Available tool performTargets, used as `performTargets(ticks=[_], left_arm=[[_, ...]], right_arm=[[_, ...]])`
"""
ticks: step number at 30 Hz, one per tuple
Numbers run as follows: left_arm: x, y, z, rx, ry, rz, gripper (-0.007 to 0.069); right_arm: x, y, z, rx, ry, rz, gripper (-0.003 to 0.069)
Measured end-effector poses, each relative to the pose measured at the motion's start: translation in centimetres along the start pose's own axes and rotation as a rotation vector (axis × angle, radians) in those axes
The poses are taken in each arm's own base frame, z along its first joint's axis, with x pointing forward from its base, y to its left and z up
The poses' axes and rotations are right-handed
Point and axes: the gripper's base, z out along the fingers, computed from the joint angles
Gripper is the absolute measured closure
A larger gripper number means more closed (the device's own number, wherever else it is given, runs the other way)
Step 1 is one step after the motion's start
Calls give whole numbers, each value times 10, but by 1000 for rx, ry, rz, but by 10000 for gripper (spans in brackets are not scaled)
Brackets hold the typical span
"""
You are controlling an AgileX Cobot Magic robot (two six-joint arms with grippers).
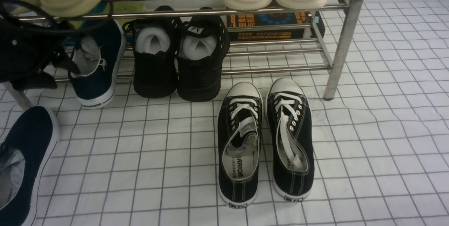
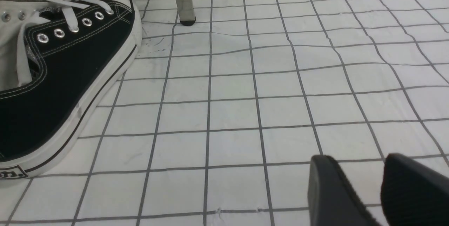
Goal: Take the shoes off the shelf with your hand from the white checkered tablecloth.
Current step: 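Grasp the leftmost shoe on the bottom shelf of the shoe rack with the left gripper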
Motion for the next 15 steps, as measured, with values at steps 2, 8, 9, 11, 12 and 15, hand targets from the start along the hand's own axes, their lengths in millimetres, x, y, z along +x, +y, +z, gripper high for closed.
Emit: performTargets(ticks=[2,8,9,11,12,15], left_arm=[[-14,-3,8,0,-40,11,199],[-17,0,47,-23,11,5,194],[-17,1,48,-25,15,5,194],[-16,4,64,-37,38,-2,194],[-16,5,66,-39,40,-2,194],[-15,8,79,-47,48,-8,195]], right_arm=[[0,0,0,0,0,0,420],[0,0,0,0,0,0,420],[0,0,0,0,0,0,420],[0,0,0,0,0,0,420],[0,0,0,0,0,0,420],[0,0,0,0,0,0,420]])
